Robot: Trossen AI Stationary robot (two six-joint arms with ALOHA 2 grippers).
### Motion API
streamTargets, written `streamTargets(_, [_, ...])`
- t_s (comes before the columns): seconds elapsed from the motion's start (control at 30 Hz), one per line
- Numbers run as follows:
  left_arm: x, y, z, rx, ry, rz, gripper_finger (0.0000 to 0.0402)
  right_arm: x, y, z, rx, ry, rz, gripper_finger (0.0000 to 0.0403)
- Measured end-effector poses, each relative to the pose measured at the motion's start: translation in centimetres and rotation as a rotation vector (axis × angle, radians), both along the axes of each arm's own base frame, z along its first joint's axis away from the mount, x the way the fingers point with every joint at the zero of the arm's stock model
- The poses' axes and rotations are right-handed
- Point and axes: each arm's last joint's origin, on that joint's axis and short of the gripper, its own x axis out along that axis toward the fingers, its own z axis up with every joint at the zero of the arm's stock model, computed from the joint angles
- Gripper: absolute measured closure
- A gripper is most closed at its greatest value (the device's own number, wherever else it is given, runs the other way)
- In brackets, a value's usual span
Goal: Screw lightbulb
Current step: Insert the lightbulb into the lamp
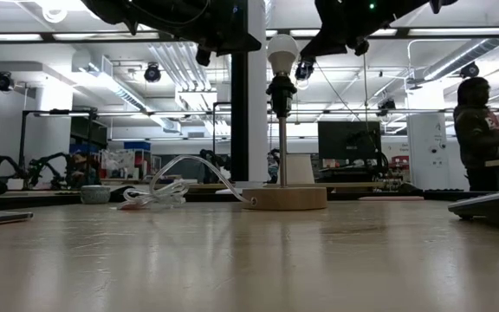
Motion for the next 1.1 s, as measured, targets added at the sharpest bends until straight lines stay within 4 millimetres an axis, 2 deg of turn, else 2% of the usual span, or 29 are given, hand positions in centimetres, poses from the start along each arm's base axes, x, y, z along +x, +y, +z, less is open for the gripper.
streamTargets(0.23, [0.01,0.00,0.01,0.010,0.002,-0.001,0.0401,0.66,0.18,-0.02,-0.005,-0.024,0.077,0.0403])
streamTargets(0.8, [0.02,0.00,0.00,0.028,0.009,-0.004,0.0401,0.64,0.24,0.04,0.002,-0.032,0.081,0.0403])
streamTargets(1.1, [0.68,0.00,-0.46,0.014,-0.013,-0.046,0.0401,0.60,0.19,-0.06,0.001,-0.023,0.070,0.0403])
